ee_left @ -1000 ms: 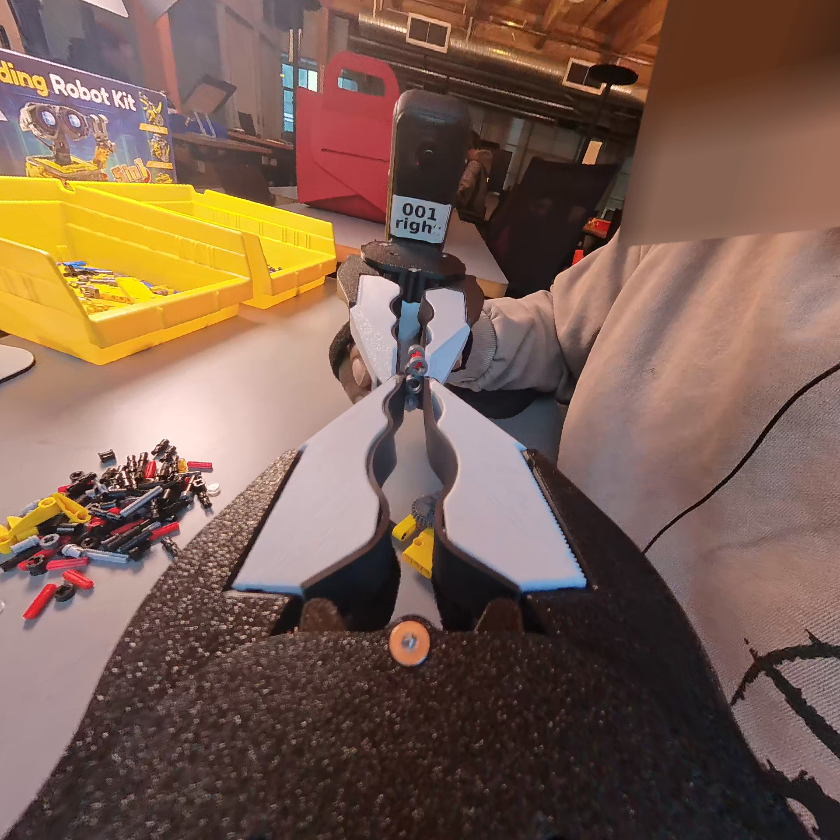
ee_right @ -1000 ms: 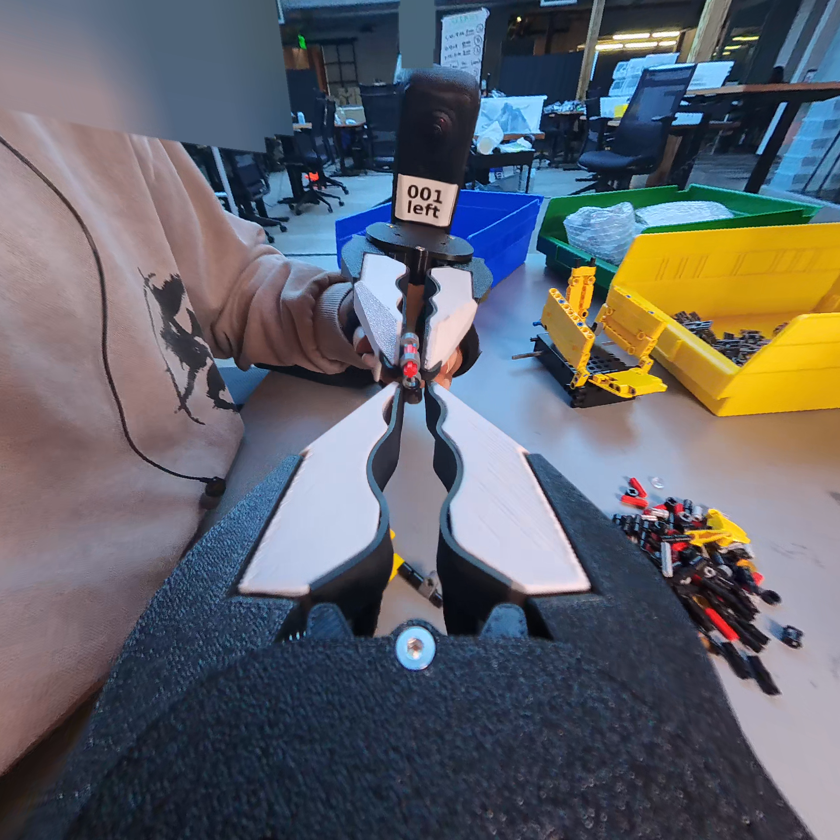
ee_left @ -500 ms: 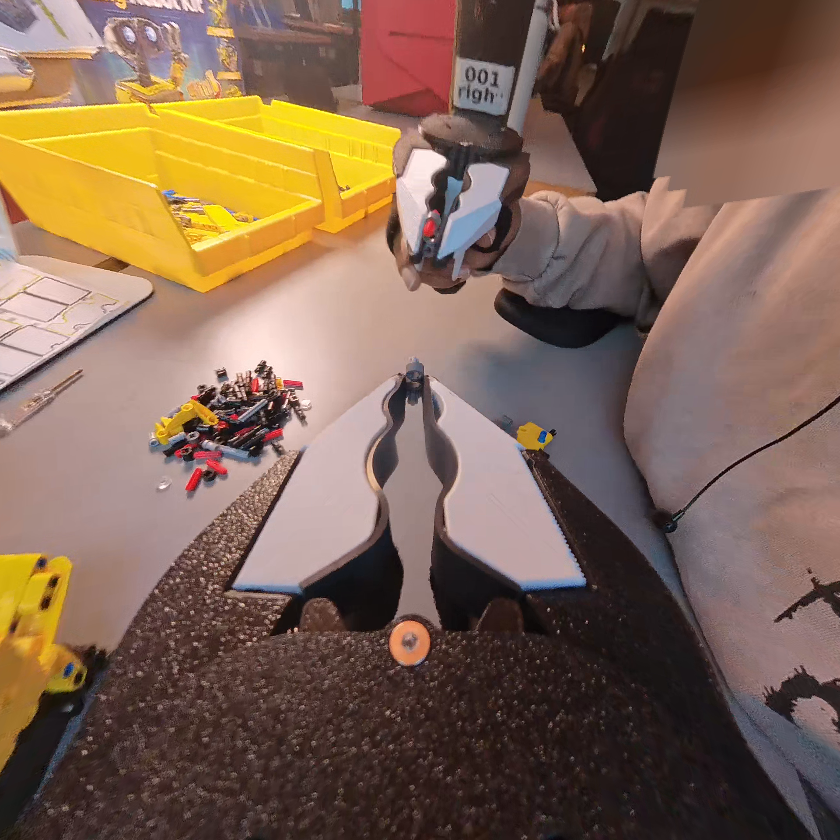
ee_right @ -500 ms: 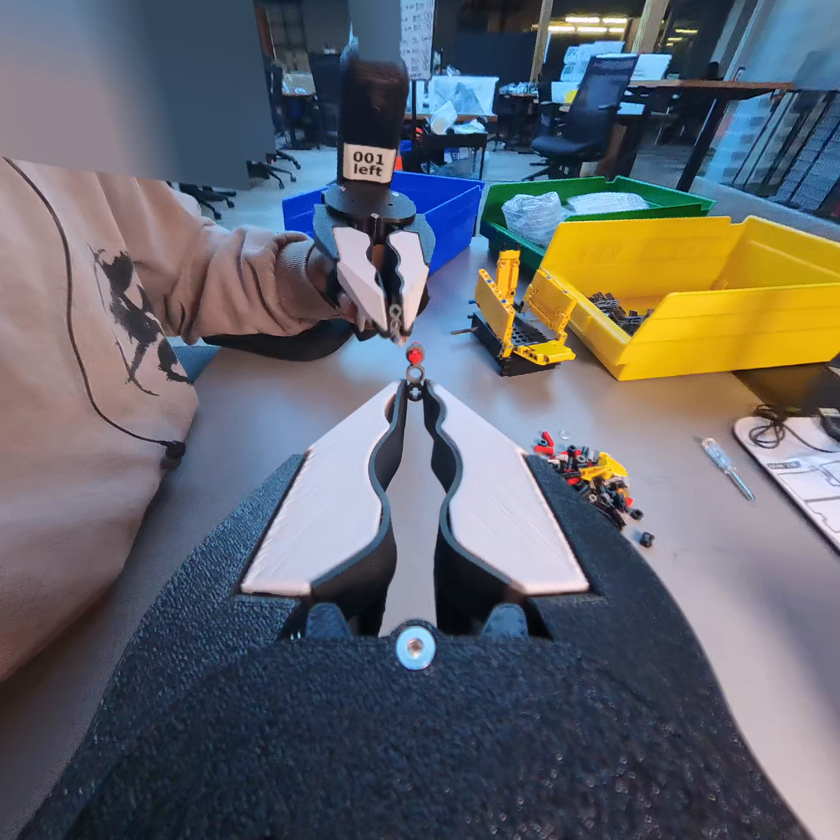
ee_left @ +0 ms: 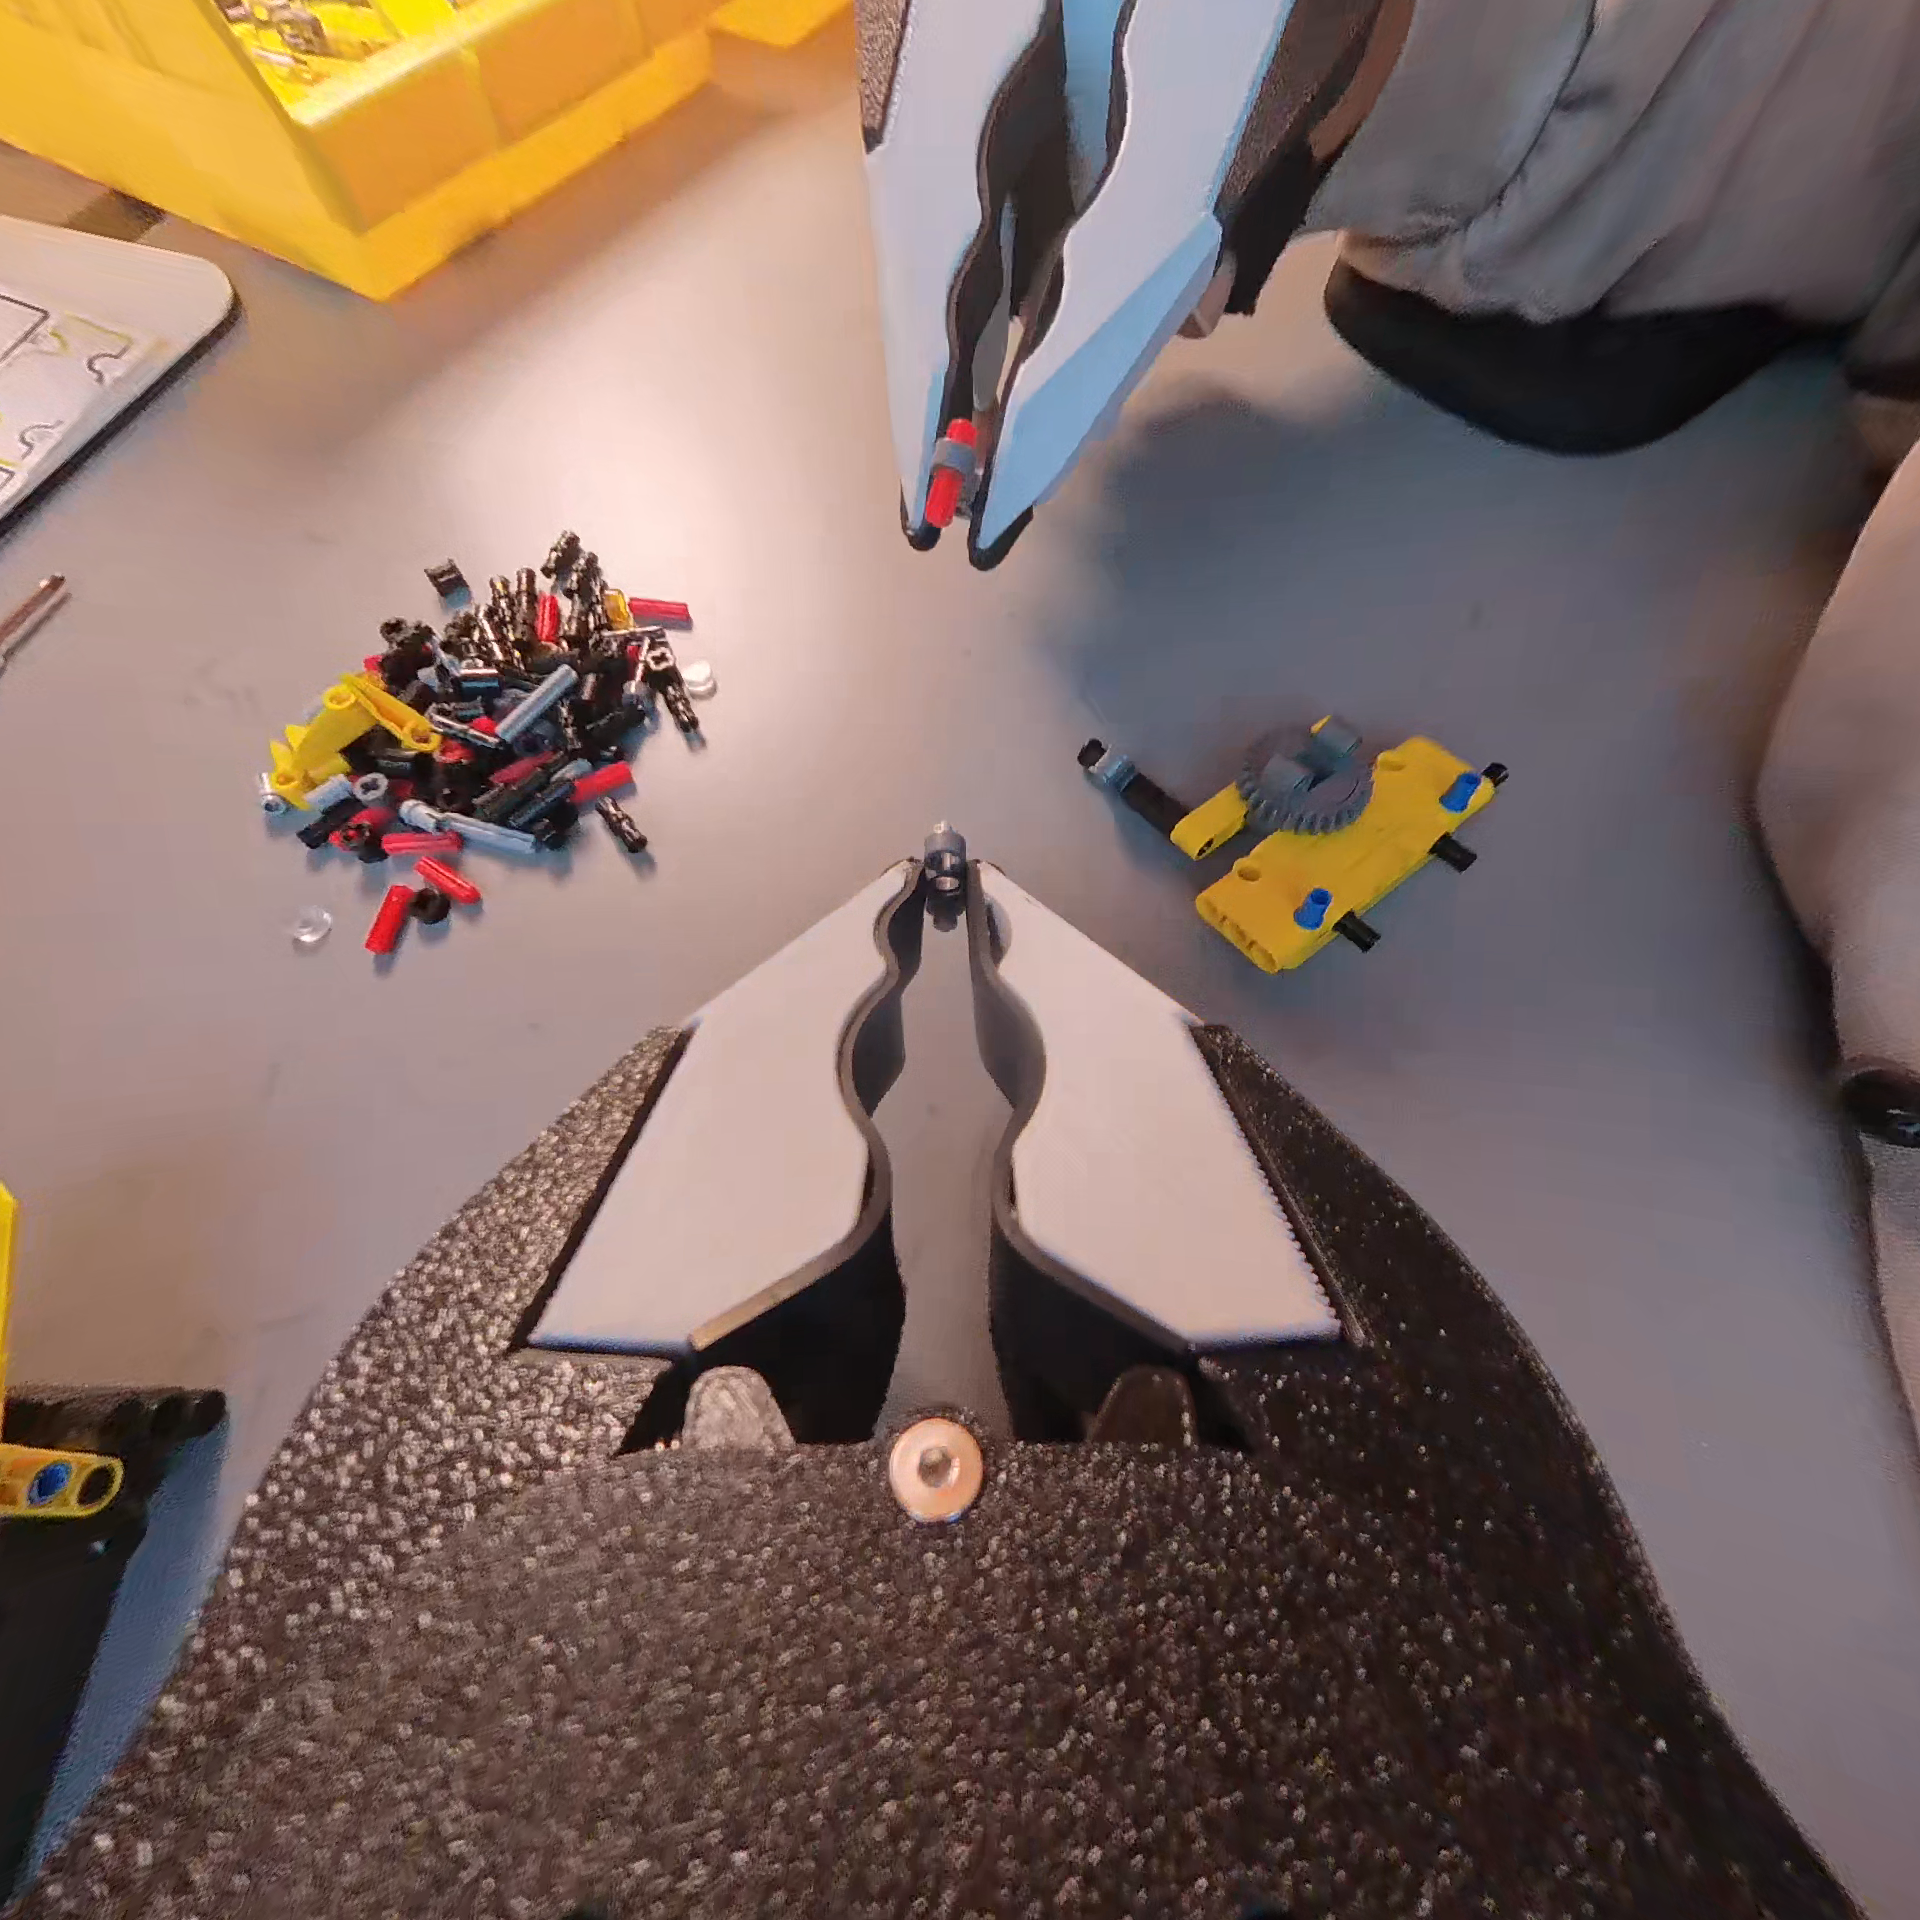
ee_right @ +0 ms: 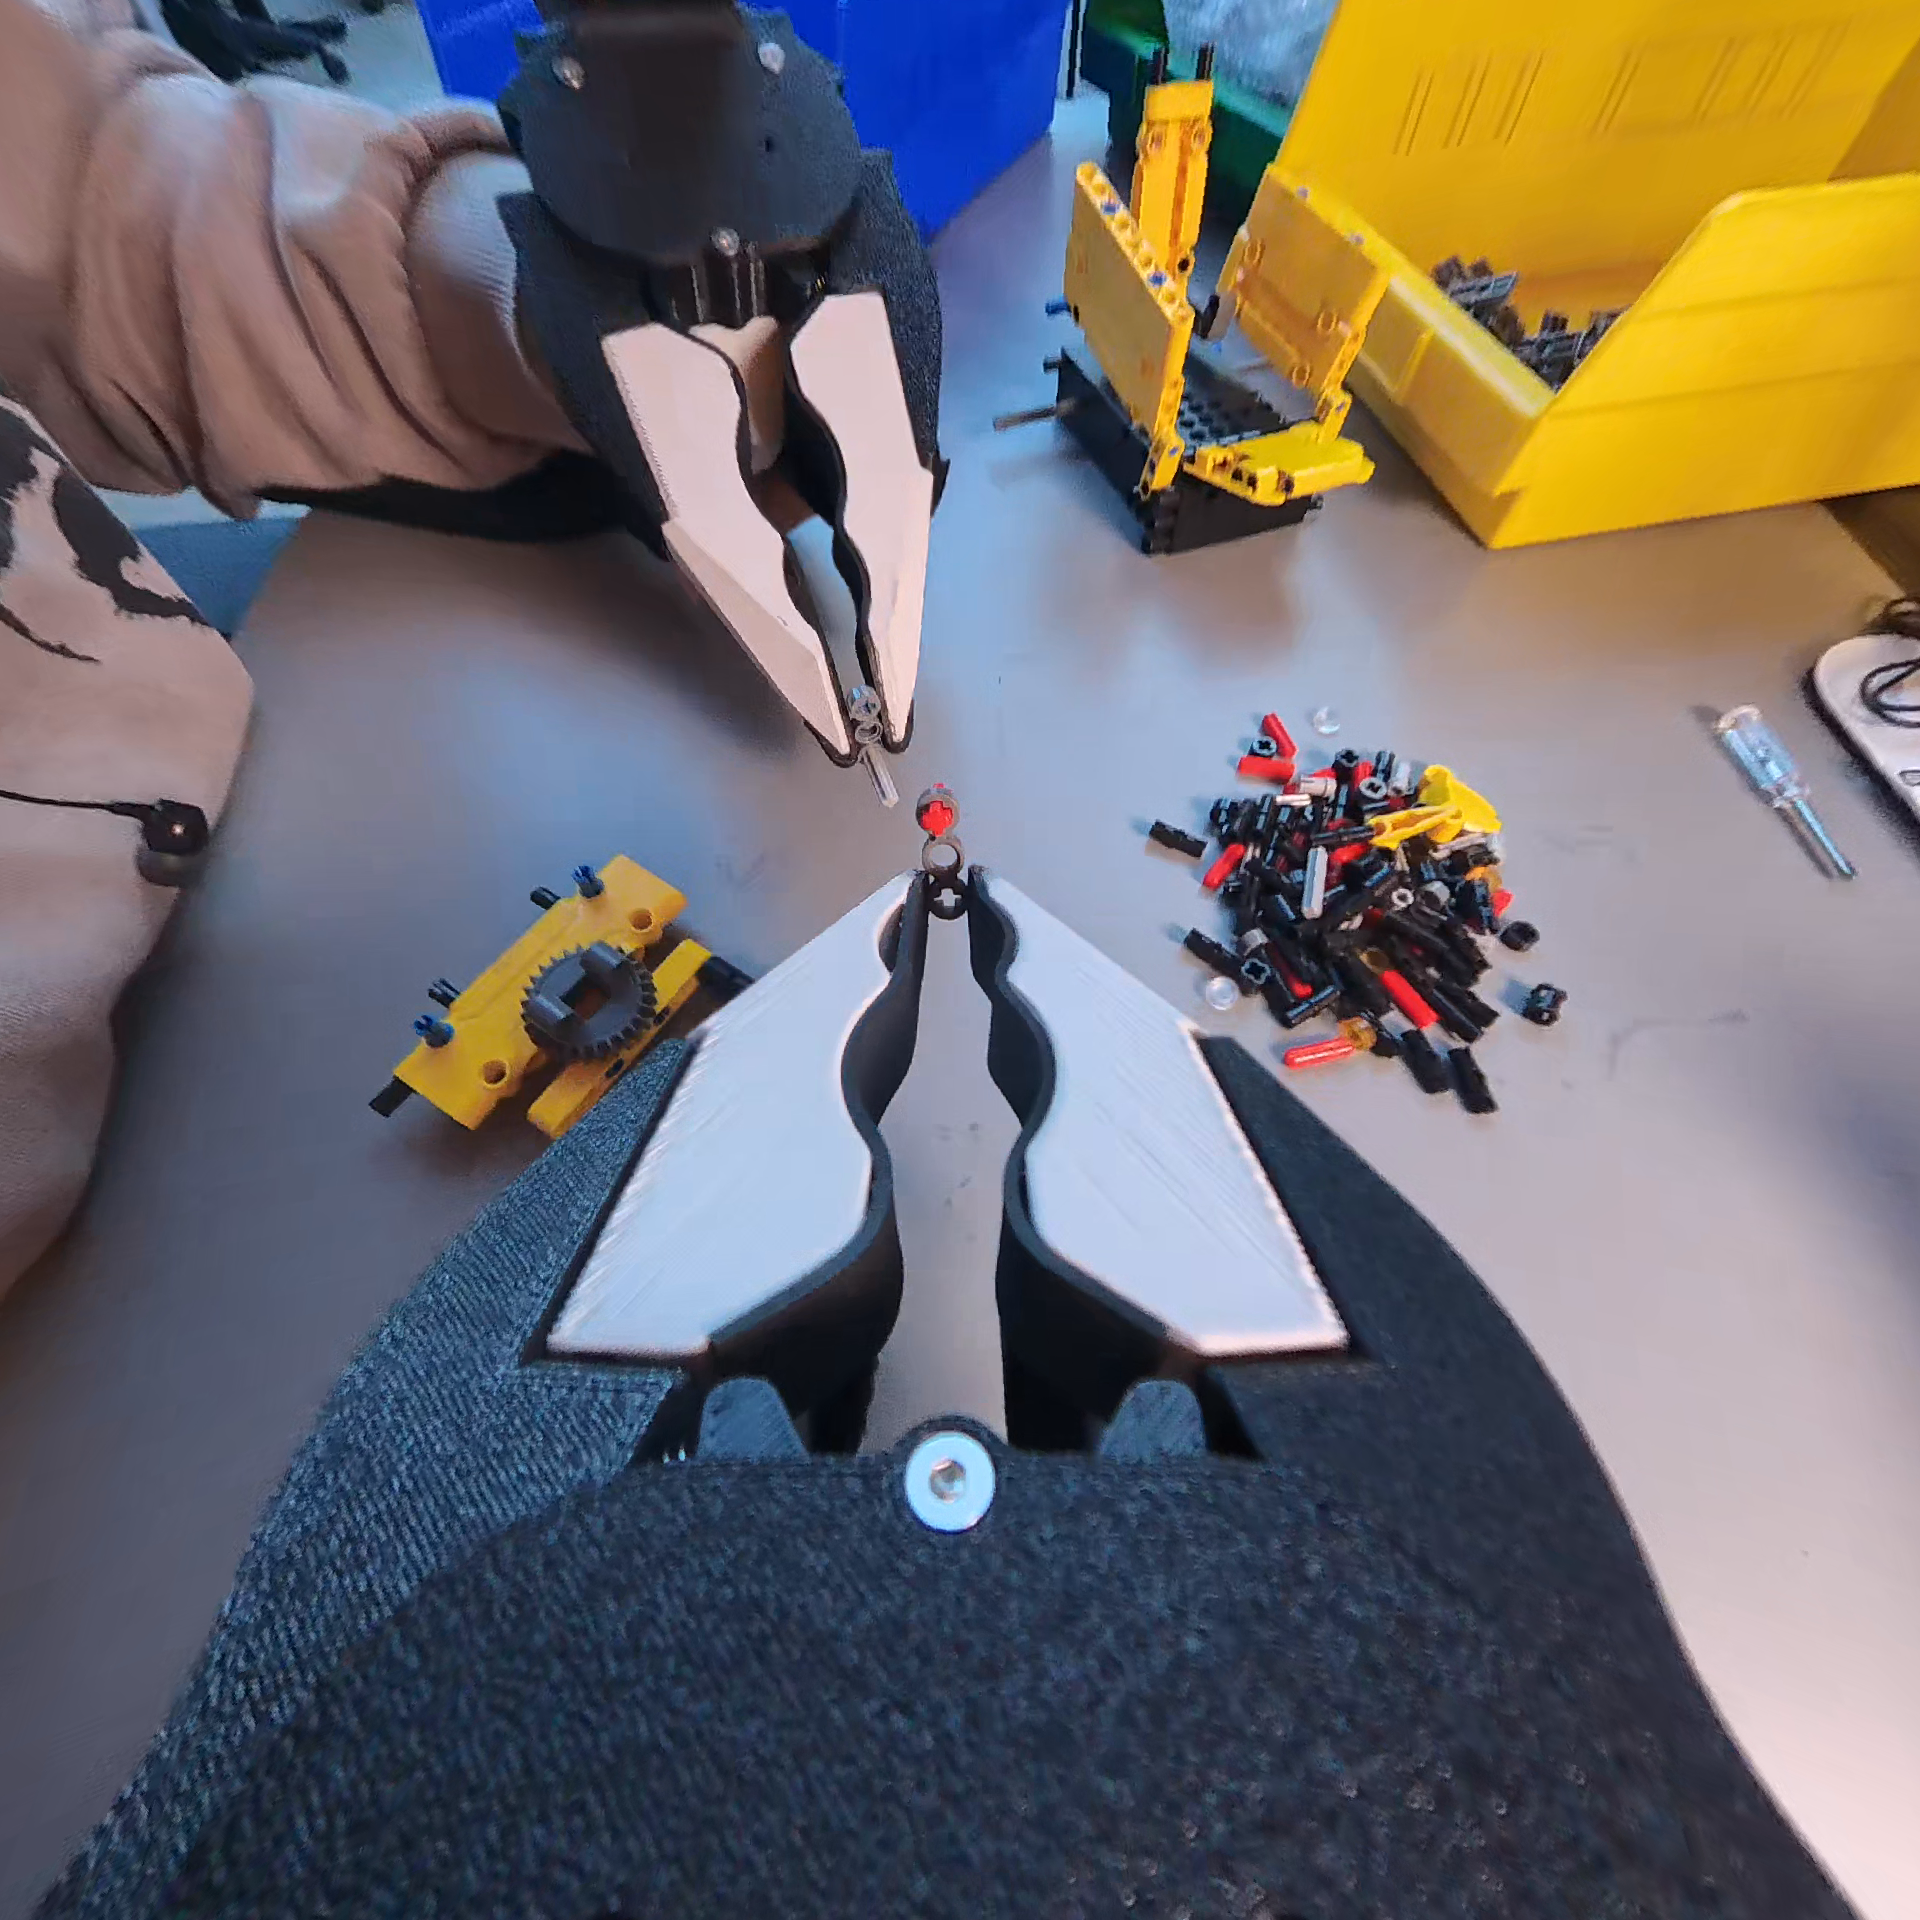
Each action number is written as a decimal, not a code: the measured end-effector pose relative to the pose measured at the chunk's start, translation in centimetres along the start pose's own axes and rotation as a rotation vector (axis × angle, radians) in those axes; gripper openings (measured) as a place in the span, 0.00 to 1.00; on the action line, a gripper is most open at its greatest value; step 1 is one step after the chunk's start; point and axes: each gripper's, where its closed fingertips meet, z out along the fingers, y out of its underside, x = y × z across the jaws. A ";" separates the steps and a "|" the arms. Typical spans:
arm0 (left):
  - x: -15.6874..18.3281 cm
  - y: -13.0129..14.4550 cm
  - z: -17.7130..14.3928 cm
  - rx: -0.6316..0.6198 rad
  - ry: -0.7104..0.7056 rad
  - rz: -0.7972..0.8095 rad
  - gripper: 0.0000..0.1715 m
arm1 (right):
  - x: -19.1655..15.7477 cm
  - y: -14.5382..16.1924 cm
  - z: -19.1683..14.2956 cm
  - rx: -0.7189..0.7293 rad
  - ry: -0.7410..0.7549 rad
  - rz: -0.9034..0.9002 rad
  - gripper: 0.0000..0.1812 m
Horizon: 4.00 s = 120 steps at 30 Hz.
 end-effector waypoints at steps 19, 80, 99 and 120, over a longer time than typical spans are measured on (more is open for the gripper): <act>1.4 -2.7 -0.9 0.151 0.063 -0.002 0.08 | -2.9 0.5 3.9 -0.088 0.012 -0.168 0.03; 2.1 -7.6 -4.0 0.511 0.596 -0.725 0.06 | -3.2 -6.7 0.2 0.161 0.477 -0.905 0.03; 1.7 -3.2 2.7 0.078 0.056 0.269 0.02 | -2.1 1.2 1.7 -0.148 0.041 -0.376 0.04; 0.1 -0.4 5.2 -0.151 0.117 0.206 0.02 | -0.6 3.9 2.6 -0.311 -0.017 -0.216 0.07</act>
